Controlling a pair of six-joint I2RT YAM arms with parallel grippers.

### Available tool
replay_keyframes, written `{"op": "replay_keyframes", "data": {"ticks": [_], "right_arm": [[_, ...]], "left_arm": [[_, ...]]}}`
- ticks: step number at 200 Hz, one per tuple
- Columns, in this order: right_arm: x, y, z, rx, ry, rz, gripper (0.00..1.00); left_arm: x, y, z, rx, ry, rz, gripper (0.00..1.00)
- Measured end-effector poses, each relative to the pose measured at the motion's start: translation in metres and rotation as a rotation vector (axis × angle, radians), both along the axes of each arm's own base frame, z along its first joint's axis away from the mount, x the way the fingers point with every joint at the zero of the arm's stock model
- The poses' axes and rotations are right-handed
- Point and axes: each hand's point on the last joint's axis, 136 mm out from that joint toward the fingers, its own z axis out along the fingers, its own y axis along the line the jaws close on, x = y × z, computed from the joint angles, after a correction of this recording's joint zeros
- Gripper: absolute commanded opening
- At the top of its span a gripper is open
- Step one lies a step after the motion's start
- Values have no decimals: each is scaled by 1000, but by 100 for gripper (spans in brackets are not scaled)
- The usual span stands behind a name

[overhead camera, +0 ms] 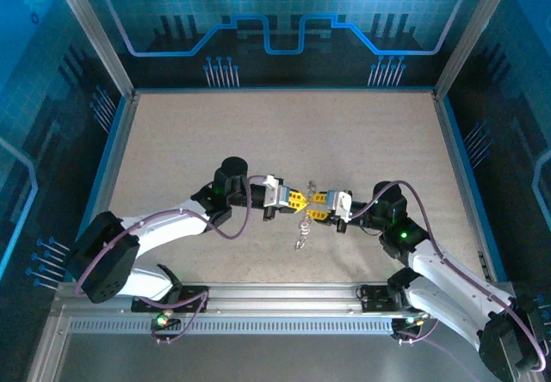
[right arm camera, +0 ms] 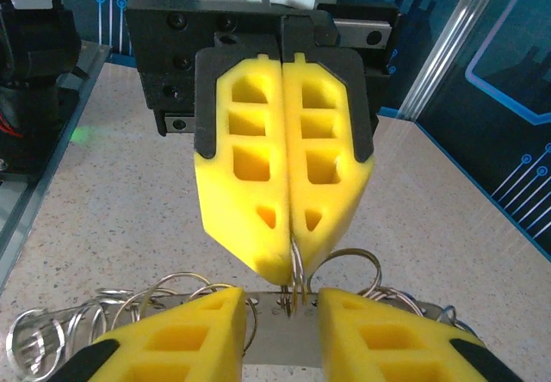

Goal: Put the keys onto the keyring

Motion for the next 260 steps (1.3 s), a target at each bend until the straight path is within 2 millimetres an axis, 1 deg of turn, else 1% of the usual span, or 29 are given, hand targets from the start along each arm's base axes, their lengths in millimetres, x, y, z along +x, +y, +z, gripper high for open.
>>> {"op": "replay_keyframes", "data": {"ticks": [27,48,55,67,73,90,99,108,120,132,149,167,177,183,198,220,227,250,260], "right_arm": [[0,0,0,3,6,2,19],[-1,0,1,8,6,10,13],[-2,1,2,10,5,13,10],[-1,1,2,11,2,14,2],[-1,0,2,11,3,13,0],[0,0,1,12,9,10,0],[0,0,0,11,10,9,0],[1,0,-1,8,11,6,0],[2,-1,-4,-4,11,-4,0],[2,-1,-10,-27,19,-16,0],[-2,2,-20,-79,28,-23,0],[-1,3,-29,-141,31,-45,0],[1,3,-32,-170,26,-57,0],[2,3,-33,-185,25,-62,0],[2,5,-38,-217,23,-64,0],[1,6,-43,-245,21,-62,0],[1,6,-44,-249,20,-63,0],[0,6,-43,-248,12,-63,0],[0,5,-41,-241,7,-63,7]], "left_arm": [[-2,-1,-1,-14,9,-17,0],[-3,-1,1,-23,0,-25,0],[-3,-2,1,-27,-2,-28,0],[-3,-2,2,-32,-5,-30,0],[-3,-2,2,-32,-3,-29,0],[-2,-2,0,-32,-3,-27,0],[-2,-2,0,-31,-3,-26,11],[-2,-1,-1,-28,-7,-24,16],[-2,-1,-5,-12,-9,-21,19],[-2,0,-13,23,-11,-8,20],[-3,-1,-28,117,-22,11,19],[-2,-1,-36,210,-38,31,18],[0,0,-39,248,-50,44,15],[1,1,-40,264,-60,50,13],[3,3,-44,300,-83,60,6],[1,5,-49,341,-100,56,4],[1,5,-50,348,-104,55,0],[0,5,-50,357,-117,50,0],[0,4,-48,353,-121,50,0]]}}
